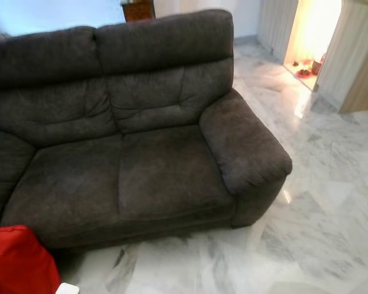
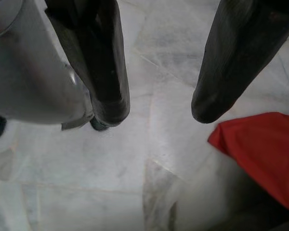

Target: Move the pillow to the sofa from floor

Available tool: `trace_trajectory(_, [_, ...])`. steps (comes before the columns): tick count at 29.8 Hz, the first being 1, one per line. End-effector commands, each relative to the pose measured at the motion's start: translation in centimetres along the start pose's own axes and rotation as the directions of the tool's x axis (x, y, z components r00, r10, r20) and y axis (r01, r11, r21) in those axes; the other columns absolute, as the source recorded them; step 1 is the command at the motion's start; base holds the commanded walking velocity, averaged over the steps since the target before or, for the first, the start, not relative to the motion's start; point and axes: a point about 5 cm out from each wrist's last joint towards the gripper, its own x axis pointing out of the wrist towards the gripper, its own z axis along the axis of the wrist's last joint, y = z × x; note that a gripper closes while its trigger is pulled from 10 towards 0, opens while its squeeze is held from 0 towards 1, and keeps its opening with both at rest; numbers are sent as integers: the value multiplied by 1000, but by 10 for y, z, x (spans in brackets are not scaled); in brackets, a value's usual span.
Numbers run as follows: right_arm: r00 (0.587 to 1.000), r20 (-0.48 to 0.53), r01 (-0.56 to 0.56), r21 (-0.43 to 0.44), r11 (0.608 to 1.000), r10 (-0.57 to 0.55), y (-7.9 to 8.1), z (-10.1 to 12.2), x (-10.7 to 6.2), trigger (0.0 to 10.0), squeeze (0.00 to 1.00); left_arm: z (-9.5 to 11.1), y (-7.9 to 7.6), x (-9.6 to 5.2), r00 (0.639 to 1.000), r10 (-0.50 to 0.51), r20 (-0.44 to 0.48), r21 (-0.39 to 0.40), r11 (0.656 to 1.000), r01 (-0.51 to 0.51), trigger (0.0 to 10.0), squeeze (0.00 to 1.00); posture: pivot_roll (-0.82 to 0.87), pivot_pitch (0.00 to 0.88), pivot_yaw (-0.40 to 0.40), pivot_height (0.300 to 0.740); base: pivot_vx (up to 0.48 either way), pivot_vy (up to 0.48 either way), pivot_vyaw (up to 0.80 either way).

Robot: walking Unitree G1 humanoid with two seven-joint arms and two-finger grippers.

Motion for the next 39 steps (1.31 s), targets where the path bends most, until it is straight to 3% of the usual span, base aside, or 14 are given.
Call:
trace_trajectory(1, [1000, -22, 0, -27, 1000, 0, 0, -8, -2, 10000, 0, -14, 5, -4, 998, 16, -56, -5, 1000, -16, 10000, 0, -10, 72, 99, 740, 0, 382, 450])
trace_trajectory(12, [1000, -14, -9, -28, 1000, 9, 8, -6, 0, 10000, 0, -23, 9, -7, 995, 29, -98, -4, 1000, -29, 10000, 0, -11, 73, 100, 740, 0, 377, 773])
trace_trajectory(39, [1000, 5, -30, -20, 999, 30, 18, -1, 1, 10000, 0, -35, 11, -11, 988, 45, -148, -3, 999, -46, 10000, 0, -15, 45, 95, 740, 0, 374, 0])
